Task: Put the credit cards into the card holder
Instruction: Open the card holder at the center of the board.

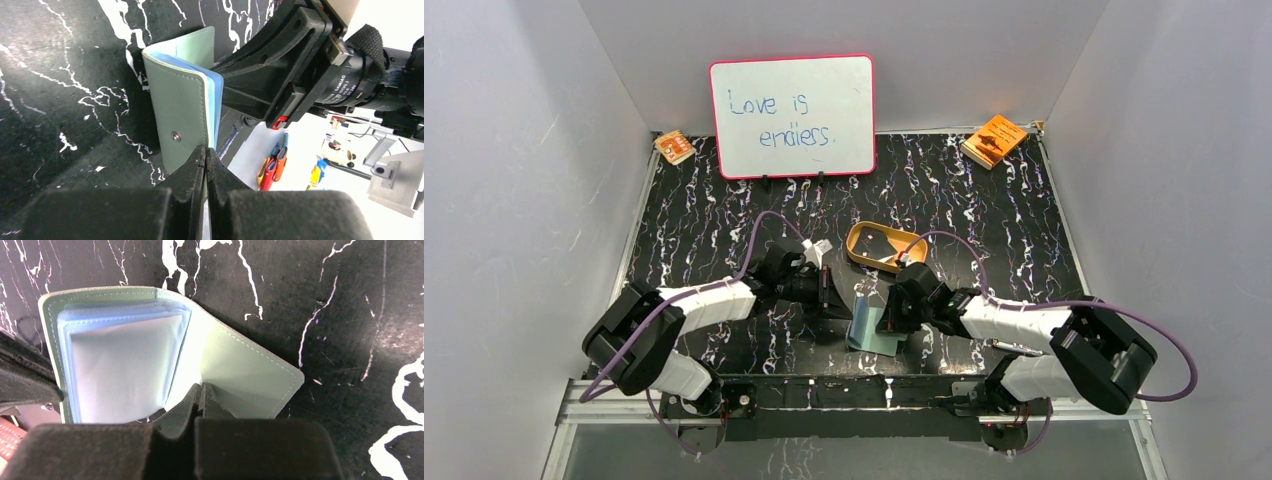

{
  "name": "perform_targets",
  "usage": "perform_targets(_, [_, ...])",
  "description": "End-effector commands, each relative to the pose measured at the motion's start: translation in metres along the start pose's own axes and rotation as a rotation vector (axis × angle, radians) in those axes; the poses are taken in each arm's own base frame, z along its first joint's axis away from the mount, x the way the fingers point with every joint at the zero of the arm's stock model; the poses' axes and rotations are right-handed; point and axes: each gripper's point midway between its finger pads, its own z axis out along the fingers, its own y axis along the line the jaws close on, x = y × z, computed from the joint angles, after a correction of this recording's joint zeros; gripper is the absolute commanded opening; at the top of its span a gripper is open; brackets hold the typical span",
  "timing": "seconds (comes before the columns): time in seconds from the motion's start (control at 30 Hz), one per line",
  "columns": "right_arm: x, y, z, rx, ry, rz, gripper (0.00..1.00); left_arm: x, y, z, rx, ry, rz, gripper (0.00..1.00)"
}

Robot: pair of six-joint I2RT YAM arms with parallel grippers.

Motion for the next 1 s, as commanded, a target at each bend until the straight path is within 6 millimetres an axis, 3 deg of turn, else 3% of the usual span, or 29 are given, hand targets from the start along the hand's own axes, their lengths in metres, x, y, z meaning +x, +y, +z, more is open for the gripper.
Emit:
perform_targets(0.0, [0.014, -0.033, -0.006, 0.117, 0.014, -0.007, 0.06, -0.004, -0.002, -0.009, -0.051, -0.045, 0.044, 0.0])
perform_targets(0.17, [0.014, -0.033, -0.009, 0.108, 0.001, -0.013, 0.07, -0.008, -0.001, -0.012, -0.077, -0.073, 0.051, 0.0])
perform_targets(0.4, [0.019, -0.036, -0.003, 0.114, 0.027, -0.013, 0.02, -0.004, -0.007, -0.009, -0.044, -0.038, 0.053, 0.46])
perform_targets(0.5, [0.02, -0.036, -0.002, 0.115, 0.03, -0.013, 0.01, -0.001, -0.01, -0.006, -0.023, -0.017, 0.053, 0.53])
perform_targets(0.7, [0.02, -0.035, -0.001, 0.105, 0.028, -0.017, 0.0, 0.002, -0.014, 0.001, 0.014, 0.007, 0.045, 0.48])
perform_targets(0.87, [0.02, -0.036, -0.001, 0.104, 0.023, -0.017, 0.0, 0.001, -0.021, 0.004, 0.037, 0.014, 0.048, 0.24])
perform_targets(0.97, [0.02, -0.037, -0.002, 0.103, 0.02, -0.018, 0.0, -0.001, -0.022, 0.003, 0.037, 0.008, 0.05, 0.18])
